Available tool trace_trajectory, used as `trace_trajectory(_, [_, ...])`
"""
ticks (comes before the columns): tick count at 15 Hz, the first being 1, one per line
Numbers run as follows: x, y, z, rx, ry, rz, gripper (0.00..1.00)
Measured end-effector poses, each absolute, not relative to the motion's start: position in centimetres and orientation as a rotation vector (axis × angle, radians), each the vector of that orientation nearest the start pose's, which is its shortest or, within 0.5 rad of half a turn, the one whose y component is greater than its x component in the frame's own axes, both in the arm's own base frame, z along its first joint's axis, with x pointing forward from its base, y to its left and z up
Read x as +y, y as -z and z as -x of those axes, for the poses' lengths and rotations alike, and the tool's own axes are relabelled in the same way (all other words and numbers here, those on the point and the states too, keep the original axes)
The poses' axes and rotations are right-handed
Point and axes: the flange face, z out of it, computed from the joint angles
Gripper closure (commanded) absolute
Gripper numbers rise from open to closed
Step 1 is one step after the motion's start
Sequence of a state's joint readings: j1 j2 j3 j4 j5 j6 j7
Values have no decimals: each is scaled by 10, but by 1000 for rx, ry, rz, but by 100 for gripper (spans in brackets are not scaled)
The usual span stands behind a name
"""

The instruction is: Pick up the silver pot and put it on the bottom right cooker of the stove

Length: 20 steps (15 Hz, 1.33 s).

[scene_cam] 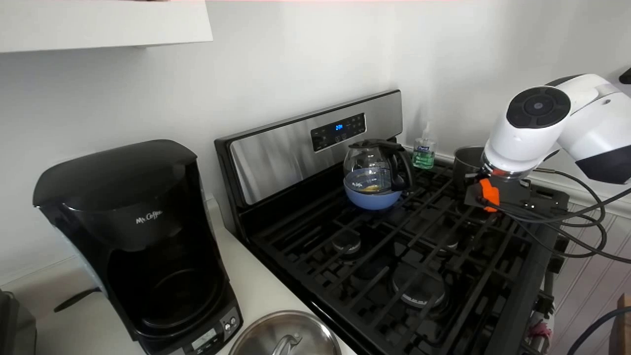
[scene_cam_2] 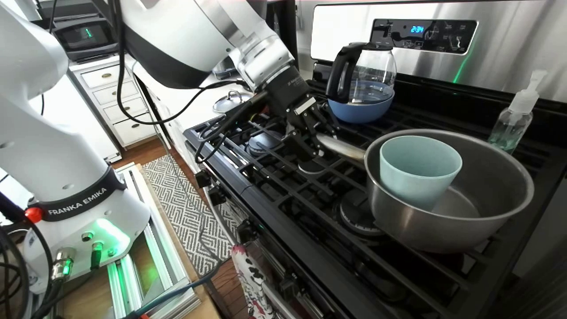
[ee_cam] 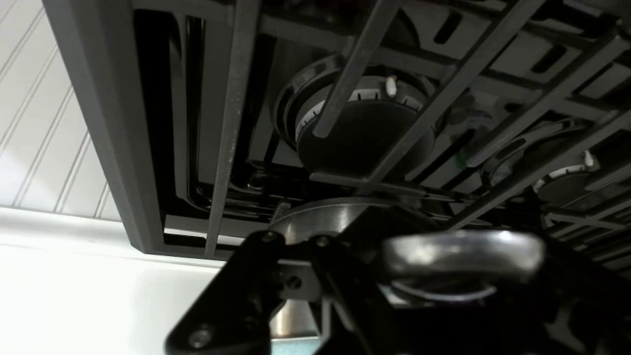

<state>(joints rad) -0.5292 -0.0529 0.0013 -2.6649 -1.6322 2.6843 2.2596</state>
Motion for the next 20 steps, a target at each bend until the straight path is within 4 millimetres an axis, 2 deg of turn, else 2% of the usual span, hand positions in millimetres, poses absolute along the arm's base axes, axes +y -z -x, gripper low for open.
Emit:
trace_trajectory(5, [-172,-250,-371,2016,1065,2769,31])
trace_trajectory(9, [-161,-250,-374,1955,1064,2831,2])
trace_trajectory(13, [-149,-253,-359,1937,1082,2888,0])
trace_trajectory(15, [-142,-262,-349,1948,1144,2898,0])
trace_trajectory(18, [-138,-289,-355,1923,1293,2889,0])
trace_trajectory(20, [-133,-310,-363,1765,1371,2941,0])
